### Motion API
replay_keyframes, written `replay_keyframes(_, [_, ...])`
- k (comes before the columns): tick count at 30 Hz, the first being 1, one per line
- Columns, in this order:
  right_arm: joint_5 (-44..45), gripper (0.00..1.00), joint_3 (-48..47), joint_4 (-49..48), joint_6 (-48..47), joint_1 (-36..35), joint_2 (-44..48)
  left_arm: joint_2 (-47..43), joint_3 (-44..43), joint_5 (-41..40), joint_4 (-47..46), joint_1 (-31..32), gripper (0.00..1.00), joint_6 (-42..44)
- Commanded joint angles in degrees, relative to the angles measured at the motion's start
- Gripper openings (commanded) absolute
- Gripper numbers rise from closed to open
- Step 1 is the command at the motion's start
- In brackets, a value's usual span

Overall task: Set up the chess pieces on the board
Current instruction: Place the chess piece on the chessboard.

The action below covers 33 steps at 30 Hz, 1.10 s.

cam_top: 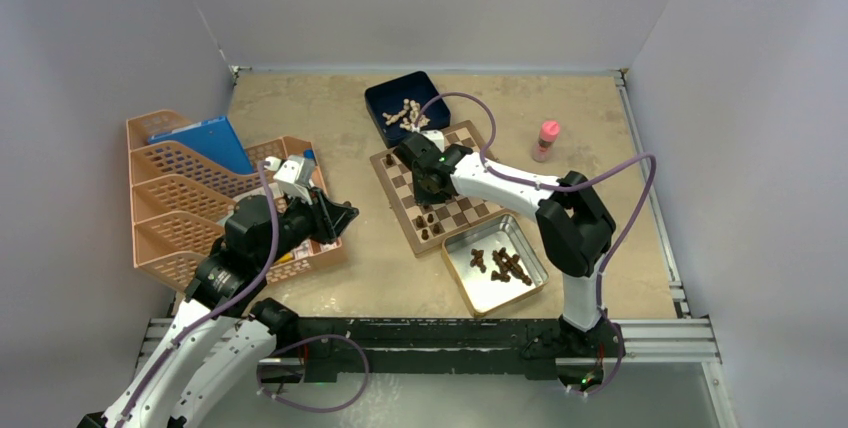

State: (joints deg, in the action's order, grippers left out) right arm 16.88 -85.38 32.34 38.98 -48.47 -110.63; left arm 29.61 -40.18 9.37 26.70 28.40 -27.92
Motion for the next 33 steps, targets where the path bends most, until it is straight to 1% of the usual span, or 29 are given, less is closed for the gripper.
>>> replay_keyframes(1, [0.08, 0.18, -1.50, 0.43, 0.22, -0.33, -0.51, -0.33, -1.74, -0.58, -1.61, -0.28, 0.10, -0.30])
replay_keyframes(12, [-0.37, 0.20, -1.98, 0.49, 0.10, -0.38, -1.76, -0.34, -1.83, -0.58, -1.46, -0.28, 0.10, -0.20])
replay_keyframes(21, [1.78, 0.32, -4.83, 2.38, 1.06, -0.37, -0.13, 0.10, -1.52, 1.18, -1.42, -0.29, 0.11, -0.79])
replay_keyframes(24, [2.03, 0.33, -5.23, 2.24, 0.85, -0.40, 2.30, 0.36, -1.71, 2.76, -1.29, -0.28, 0.11, -1.55])
replay_keyframes(27, [2.77, 0.32, -4.80, 0.10, 0.18, -0.38, 6.35, 0.68, -2.45, 4.89, -1.26, -0.28, 0.12, -3.42])
replay_keyframes(29, [2.71, 0.32, -3.83, -2.56, -0.40, -0.32, 9.33, 0.89, -3.01, 7.78, -1.76, -0.28, 0.12, -5.91])
replay_keyframes(33, [-1.31, 0.32, 2.51, -13.47, -5.10, -0.40, 15.85, 1.63, -3.71, 14.89, -4.15, -0.28, 0.13, -12.75])
